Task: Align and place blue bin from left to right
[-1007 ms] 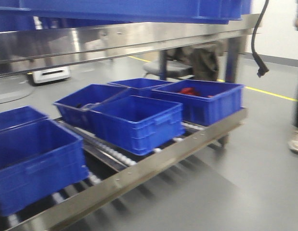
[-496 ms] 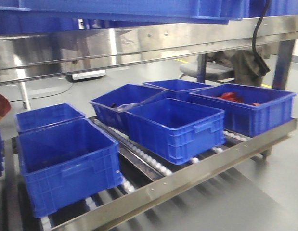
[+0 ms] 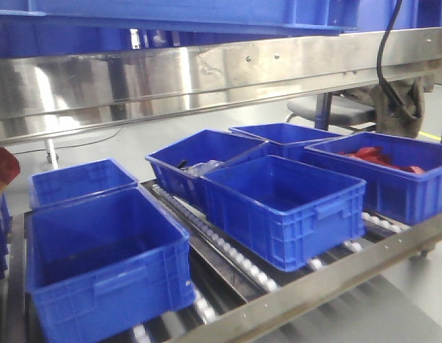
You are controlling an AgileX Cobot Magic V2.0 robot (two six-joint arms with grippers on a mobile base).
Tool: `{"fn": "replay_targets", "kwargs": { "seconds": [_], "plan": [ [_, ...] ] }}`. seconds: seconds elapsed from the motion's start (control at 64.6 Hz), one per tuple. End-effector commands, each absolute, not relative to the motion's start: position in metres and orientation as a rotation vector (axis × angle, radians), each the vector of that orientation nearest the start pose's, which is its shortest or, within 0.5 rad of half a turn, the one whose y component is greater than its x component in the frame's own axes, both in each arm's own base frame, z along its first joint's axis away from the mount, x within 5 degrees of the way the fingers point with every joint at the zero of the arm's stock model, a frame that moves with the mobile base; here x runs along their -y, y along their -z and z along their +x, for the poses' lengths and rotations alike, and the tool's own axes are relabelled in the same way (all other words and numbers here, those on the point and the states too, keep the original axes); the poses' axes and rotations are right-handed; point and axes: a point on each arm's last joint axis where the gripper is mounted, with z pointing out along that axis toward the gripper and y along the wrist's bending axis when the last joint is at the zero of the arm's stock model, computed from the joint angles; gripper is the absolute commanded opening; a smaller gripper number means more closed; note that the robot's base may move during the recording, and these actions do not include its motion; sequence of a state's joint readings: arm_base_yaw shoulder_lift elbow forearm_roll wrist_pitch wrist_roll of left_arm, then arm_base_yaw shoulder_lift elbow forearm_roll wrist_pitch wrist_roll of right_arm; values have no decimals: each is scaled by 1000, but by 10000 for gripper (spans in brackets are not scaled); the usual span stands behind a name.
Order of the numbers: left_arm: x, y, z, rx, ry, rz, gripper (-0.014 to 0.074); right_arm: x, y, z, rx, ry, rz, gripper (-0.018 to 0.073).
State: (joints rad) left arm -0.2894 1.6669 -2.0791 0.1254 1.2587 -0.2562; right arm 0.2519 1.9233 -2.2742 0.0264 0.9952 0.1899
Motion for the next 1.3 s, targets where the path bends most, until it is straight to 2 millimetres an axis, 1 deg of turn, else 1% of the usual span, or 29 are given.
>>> {"fn": "replay_targets", "kwargs": {
  "seconds": [0.0, 1.285],
  "plan": [
    [91, -501, 314, -2214, 180, 113, -111, -102, -478, 420, -1905, -250, -76, -151],
    [91, -501, 314, -2214, 180, 113, -111, -102, -478, 420, -1905, -250, -76, -151]
  ]
}}
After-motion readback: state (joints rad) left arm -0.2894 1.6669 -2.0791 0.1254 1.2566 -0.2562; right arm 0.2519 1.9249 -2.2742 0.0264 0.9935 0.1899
